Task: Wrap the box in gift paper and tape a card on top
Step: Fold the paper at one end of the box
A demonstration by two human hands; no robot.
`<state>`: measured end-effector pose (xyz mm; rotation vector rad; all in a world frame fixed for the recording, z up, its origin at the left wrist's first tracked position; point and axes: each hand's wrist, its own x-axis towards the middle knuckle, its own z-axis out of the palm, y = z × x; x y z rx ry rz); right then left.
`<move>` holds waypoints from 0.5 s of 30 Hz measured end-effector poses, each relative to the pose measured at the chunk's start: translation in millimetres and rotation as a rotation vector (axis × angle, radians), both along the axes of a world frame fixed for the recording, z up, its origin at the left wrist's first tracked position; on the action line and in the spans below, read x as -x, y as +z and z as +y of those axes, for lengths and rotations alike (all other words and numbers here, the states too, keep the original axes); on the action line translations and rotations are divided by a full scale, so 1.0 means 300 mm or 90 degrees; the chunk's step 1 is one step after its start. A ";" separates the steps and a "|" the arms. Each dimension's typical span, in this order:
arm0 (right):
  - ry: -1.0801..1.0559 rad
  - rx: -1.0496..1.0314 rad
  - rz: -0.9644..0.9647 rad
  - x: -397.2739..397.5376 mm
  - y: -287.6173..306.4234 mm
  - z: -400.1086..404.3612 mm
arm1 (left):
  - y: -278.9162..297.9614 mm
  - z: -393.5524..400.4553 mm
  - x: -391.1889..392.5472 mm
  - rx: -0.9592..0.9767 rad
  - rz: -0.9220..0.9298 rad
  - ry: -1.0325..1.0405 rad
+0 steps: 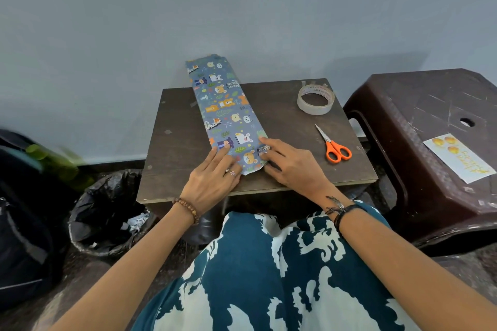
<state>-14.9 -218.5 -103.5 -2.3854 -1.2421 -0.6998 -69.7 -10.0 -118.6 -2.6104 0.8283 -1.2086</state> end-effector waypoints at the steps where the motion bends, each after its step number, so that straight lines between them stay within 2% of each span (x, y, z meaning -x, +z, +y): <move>1: -0.002 0.003 -0.006 0.005 0.004 -0.001 | -0.003 0.001 -0.001 -0.005 0.000 0.001; 4: -0.019 0.010 -0.012 0.019 0.010 -0.002 | -0.008 -0.003 0.000 0.002 0.003 0.012; 10: -0.039 -0.069 0.155 0.025 0.007 -0.006 | -0.015 -0.006 -0.003 0.030 -0.035 -0.012; 15: -0.047 -0.076 0.207 0.022 0.006 -0.020 | -0.011 -0.017 0.005 0.015 -0.037 0.003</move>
